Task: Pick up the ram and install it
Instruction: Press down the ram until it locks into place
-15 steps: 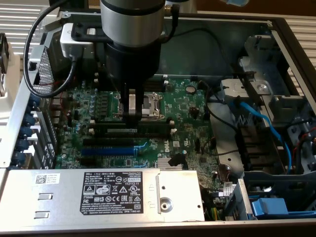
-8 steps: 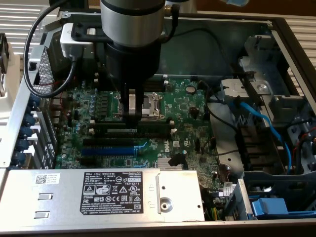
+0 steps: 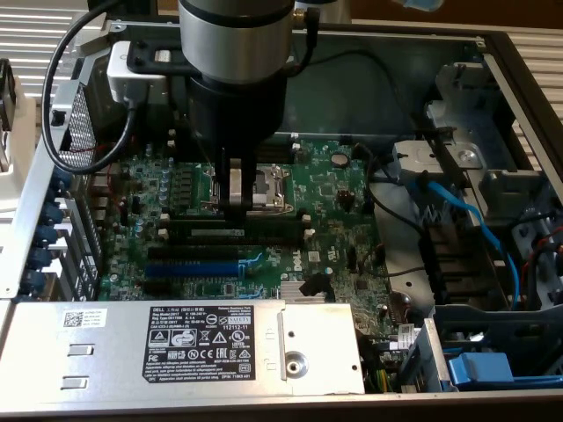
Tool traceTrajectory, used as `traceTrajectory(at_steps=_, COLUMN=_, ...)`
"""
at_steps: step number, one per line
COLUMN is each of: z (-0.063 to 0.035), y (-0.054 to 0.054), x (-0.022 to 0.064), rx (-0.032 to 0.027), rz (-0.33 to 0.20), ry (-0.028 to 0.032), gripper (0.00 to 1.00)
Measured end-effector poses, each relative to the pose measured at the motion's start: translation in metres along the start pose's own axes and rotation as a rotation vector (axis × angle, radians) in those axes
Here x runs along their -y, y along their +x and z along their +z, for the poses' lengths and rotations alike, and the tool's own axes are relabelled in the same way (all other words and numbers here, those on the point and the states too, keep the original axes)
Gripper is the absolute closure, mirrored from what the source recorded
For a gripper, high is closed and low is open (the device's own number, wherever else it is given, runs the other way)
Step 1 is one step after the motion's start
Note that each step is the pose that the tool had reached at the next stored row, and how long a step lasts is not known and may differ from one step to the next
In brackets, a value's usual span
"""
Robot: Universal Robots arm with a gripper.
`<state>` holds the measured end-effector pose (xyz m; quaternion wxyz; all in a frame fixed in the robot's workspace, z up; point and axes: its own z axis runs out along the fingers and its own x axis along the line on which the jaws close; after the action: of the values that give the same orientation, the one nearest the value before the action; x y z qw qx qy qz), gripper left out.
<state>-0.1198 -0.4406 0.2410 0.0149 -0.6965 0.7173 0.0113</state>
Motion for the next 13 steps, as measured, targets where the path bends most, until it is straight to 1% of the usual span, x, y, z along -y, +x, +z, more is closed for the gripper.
traceTrajectory(at_steps=7, z=0.0, y=0.0, x=0.0, rx=0.0, rz=0.0, ry=0.0, gripper=0.9)
traceTrajectory(at_steps=11, z=0.0001, y=-0.0009, x=0.0046, rx=-0.001, rz=-0.001, ry=-0.0006, gripper=0.9)
traceTrajectory(at_steps=13, z=0.0001, y=-0.0011, x=0.0045, rx=-0.0014, rz=-0.001, ry=-0.0005, gripper=0.9)
